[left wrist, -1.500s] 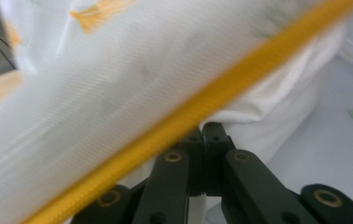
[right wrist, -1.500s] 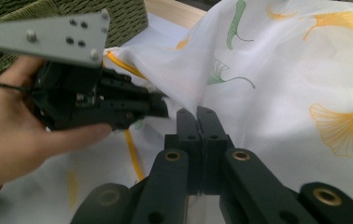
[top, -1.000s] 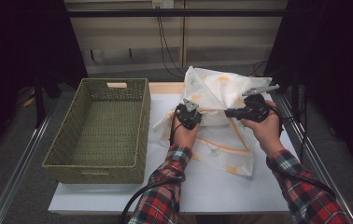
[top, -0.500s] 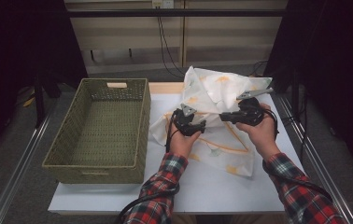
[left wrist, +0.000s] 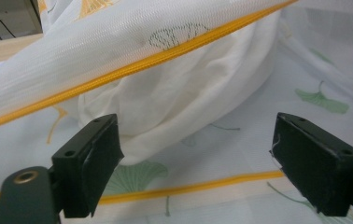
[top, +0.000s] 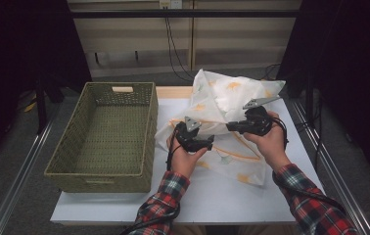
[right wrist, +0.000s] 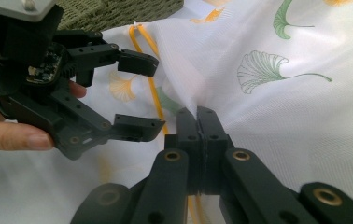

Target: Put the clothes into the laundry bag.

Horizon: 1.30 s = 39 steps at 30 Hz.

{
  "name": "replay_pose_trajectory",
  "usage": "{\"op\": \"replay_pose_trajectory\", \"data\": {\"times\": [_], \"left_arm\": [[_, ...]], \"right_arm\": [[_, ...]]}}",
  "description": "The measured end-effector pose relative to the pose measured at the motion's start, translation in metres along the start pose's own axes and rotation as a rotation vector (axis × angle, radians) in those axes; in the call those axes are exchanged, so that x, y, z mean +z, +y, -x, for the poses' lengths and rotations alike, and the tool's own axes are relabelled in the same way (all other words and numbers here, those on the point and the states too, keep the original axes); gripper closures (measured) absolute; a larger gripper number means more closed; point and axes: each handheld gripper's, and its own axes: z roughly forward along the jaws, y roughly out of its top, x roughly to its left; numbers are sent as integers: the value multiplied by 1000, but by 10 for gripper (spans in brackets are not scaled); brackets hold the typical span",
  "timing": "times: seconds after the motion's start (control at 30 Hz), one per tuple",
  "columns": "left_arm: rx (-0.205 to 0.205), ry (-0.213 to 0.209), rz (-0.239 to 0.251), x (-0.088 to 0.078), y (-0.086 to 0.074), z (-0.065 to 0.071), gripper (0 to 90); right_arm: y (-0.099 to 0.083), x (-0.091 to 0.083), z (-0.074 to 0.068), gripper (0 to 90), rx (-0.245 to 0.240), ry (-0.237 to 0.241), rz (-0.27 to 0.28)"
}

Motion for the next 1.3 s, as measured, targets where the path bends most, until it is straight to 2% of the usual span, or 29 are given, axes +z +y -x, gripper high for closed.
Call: {"op": "replay_pose_trajectory", "data": {"times": [0.1,0.13,0.27,0.33,0.43,0.6,0.67,0.73,0.77,0.9,1.0,1.1,1.2,1.23,1.3], "left_arm": [[-7,4,11,-3,-2,1,142],[7,-1,5,-5,-3,1,136],[13,-3,15,-8,-4,3,125],[12,-19,19,-12,-5,4,105],[47,-13,9,-16,-5,4,86],[18,-13,7,-23,-10,0,67],[32,-14,6,-24,-11,-1,66],[10,-26,27,-25,-13,0,66],[24,-21,22,-26,-13,0,65],[21,-16,35,-30,-16,0,60],[30,-6,29,-32,-17,0,54],[27,-11,34,-33,-19,-1,54],[21,-16,36,-33,-20,-1,54],[27,-6,30,-34,-20,0,54],[30,-12,35,-34,-20,-1,54]], "right_arm": [[0,1,0,894,-12,2,-1],[-1,3,-2,894,-15,6,-10],[-3,7,-4,893,-26,15,-14],[-5,9,-6,892,-26,11,-27],[-6,10,-7,892,-36,11,-24],[-8,12,-10,892,-46,12,-27],[-8,13,-11,891,-48,12,-28],[-10,15,-12,890,-57,14,-34],[-10,16,-13,890,-54,12,-37],[-12,19,-15,887,-65,3,-39],[-15,22,-16,885,-69,15,-46],[-18,24,-18,884,-67,5,-45],[-21,28,-18,884,-74,15,-53],[-21,29,-19,884,-78,5,-61],[-22,31,-19,885,-79,3,-60]]}}
